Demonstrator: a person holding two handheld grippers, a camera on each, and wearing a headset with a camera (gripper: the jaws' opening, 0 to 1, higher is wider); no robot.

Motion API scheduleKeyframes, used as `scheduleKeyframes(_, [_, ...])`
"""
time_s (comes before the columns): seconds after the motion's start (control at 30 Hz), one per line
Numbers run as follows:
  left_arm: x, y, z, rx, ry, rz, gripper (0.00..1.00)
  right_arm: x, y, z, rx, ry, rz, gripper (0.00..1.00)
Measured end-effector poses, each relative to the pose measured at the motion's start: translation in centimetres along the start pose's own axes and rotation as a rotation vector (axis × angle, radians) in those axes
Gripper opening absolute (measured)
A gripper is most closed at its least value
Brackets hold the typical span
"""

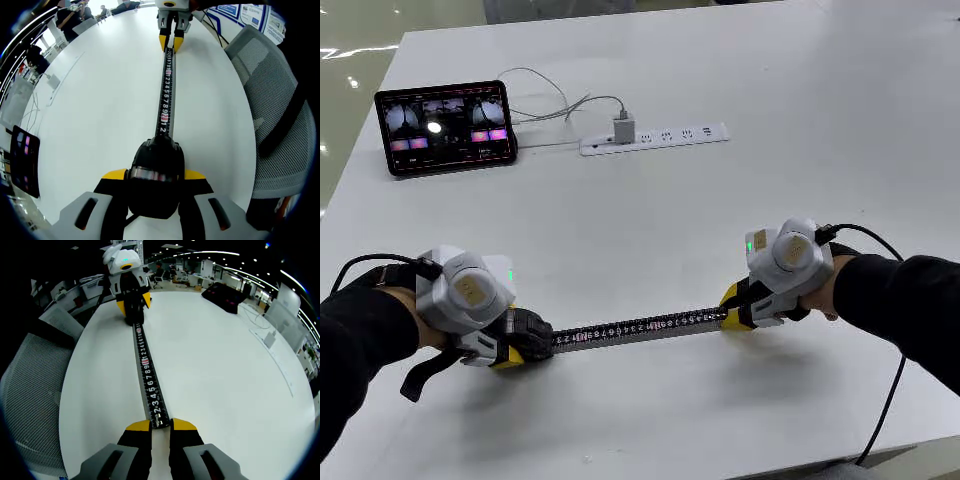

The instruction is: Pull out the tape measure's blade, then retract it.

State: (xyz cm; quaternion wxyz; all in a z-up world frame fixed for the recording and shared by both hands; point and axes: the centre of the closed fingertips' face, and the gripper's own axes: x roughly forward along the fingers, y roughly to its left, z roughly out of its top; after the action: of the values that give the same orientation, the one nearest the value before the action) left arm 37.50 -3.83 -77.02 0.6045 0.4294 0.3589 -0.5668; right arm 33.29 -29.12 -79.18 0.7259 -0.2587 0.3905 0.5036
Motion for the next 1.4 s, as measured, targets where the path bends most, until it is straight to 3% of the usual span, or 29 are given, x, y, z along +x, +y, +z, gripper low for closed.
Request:
scheduleKeyframes(0.8, [0.16, 0.13, 0.01, -0.011, -0.005, -0.004, 0.33, -0.12, -0.08, -0.37, -0.009, 0.013, 0.011, 0.09])
scheduleKeyframes(0.9, [0.14, 0.11, 0.11, -0.002, -0.016, -0.002, 0.34, -0.11, -0.11, -0.36, -0.014, 0.018, 0.013, 0.1])
scheduleKeyframes(1.0, [-0.02, 0.12, 0.21, -0.018, -0.064, 0.004, 0.34, -0.11, -0.02, -0.34, -0.023, 0.026, 0.016, 0.1])
scheduleKeyframes(1.1, [0.02, 0.14, 0.37, -0.017, -0.079, 0.014, 0.34, -0.11, -0.03, -0.35, -0.036, 0.033, 0.02, 0.11])
scheduleKeyframes(1.4, [0.04, 0.23, 0.46, -0.023, -0.082, 0.018, 0.35, -0.07, 0.07, -0.34, -0.062, 0.048, 0.016, 0.11])
